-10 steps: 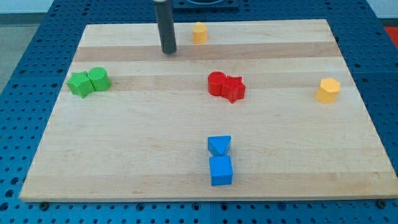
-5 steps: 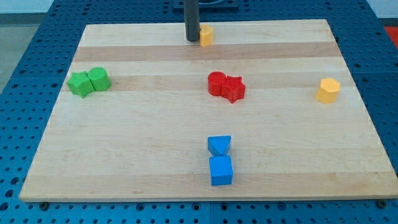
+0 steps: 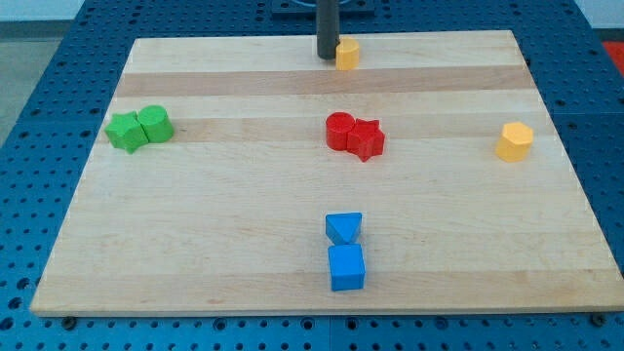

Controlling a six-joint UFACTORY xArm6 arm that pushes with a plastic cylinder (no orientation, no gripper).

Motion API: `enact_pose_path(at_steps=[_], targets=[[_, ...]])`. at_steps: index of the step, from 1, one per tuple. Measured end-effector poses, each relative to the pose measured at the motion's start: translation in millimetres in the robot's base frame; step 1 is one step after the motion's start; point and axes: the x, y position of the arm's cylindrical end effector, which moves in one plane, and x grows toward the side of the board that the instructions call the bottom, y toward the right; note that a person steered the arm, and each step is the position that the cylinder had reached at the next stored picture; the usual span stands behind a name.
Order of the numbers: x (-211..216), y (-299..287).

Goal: Push the yellow heart close to the yellow hexagon

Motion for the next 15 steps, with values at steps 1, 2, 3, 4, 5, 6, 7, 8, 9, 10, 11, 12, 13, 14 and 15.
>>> enact_pose_path(at_steps=[1,2,3,4,5,6,7,8,9,10,11,12,13,14,15], targets=[[5,11],[18,23],[20,32],[-8,32],[-8,46],[19,53],[47,57],[61,79],[69,100],[69,107],[69,116],[64,118],[61,127],[71,141],[90,150]])
